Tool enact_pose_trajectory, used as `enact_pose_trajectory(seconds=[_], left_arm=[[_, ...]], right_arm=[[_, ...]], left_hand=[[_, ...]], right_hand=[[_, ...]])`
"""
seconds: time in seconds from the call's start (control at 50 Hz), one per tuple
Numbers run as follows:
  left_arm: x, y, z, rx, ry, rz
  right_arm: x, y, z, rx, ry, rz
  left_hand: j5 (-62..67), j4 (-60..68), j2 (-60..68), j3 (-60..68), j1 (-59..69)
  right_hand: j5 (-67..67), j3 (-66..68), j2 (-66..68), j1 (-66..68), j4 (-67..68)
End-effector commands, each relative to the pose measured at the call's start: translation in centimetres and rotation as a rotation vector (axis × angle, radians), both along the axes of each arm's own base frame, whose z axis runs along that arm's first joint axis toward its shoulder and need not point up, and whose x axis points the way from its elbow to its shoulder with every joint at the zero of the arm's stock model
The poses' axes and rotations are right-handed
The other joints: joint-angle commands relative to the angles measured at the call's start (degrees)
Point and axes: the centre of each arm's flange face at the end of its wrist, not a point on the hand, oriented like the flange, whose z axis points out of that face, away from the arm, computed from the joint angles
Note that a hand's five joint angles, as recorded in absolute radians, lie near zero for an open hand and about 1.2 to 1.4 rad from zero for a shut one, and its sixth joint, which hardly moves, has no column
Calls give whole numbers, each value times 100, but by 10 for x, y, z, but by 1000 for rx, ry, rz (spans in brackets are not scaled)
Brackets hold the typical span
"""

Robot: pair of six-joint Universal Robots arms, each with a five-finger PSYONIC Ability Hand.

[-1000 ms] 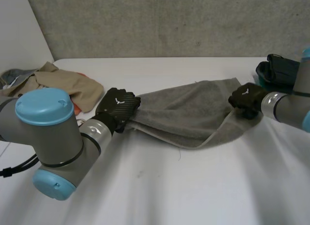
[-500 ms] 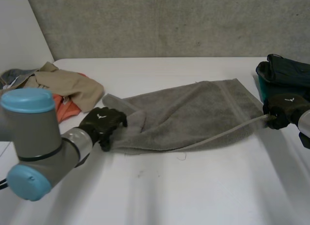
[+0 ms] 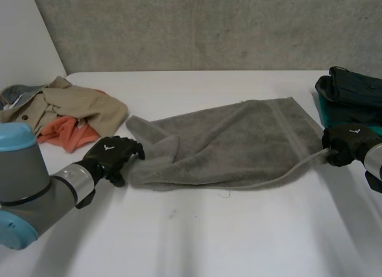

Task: Fold the laundry.

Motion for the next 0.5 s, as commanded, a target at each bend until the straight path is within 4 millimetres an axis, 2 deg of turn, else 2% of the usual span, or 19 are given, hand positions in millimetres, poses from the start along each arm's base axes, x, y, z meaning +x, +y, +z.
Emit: enact_pose_trajectory(seconds=[0.02,0.12,0.14,0.16,0.2,0.24,0.26,0.28,0.3,0.34,0.36,0.38,0.4,0.46,0.48,0.5], left_arm=[[-7,-11,-22,-24,-45,-38],[-8,-18,-26,-70,-107,-63],[-9,-20,-25,-90,-124,-67],[-8,-22,-24,-99,-130,-63],[-8,-24,-20,-112,-133,-54],[-8,-25,-5,-150,-129,-39],[-8,-25,8,-180,-123,-33],[-8,-24,21,-217,-116,-26],[-8,-20,44,-273,-103,-13],[-7,-15,68,-334,-89,3],[-6,-8,90,-389,-76,22],[-5,-4,101,-413,-67,31],[-1,3,125,-471,-50,57],[5,16,161,-557,-32,95],[9,26,181,-600,-23,113],[12,30,189,-614,-22,117]], right_arm=[[0,2,-3,11,-2,0],[-1,3,-1,6,1,0],[-1,3,1,0,7,1],[-1,4,4,-9,11,1],[-1,4,11,-30,17,1],[-1,6,29,-84,23,2],[-1,7,36,-104,26,3],[-2,10,53,-148,34,1],[-1,11,62,-176,39,4],[-1,16,81,-233,56,6],[-1,24,105,-304,79,11],[0,27,115,-334,91,13],[-1,35,135,-396,121,13],[-5,47,167,-483,180,5],[-9,56,186,-524,222,-4],[-11,61,196,-540,242,-12]], left_hand=[[1216,1223,1239,1240,1208],[3012,3019,3035,3036,3005],[4282,4289,4305,4307,4275],[4676,4683,4699,4700,4668],[4680,4687,4703,4704,4672],[4680,4687,4703,4704,4672],[4680,4687,4703,4704,4672],[4680,4687,4703,4704,4672],[4680,4687,4703,4704,4672],[4680,4687,4703,4704,4672],[4680,4687,4703,4704,4672],[4680,4687,4703,4704,4672],[4680,4687,4703,4704,4672],[4680,4687,4703,4704,4672],[4680,4687,4703,4704,4672],[4680,4687,4703,4704,4672]], right_hand=[[1397,1229,1264,1666,1157],[1397,1229,1264,1666,1157],[1397,1229,1264,1666,1157],[1397,1229,1264,1666,1157],[1397,1229,1264,1666,1157],[1397,1229,1264,1666,1157],[1397,1229,1264,1666,1157],[1397,1229,1264,1666,1157],[1397,1229,1264,1666,1157],[1397,1229,1264,1666,1157],[1397,1229,1264,1666,1157],[1397,1229,1264,1666,1157],[1397,1229,1264,1666,1157],[1397,1229,1264,1666,1157],[1397,1229,1264,1666,1157],[1397,1229,1264,1666,1157]])
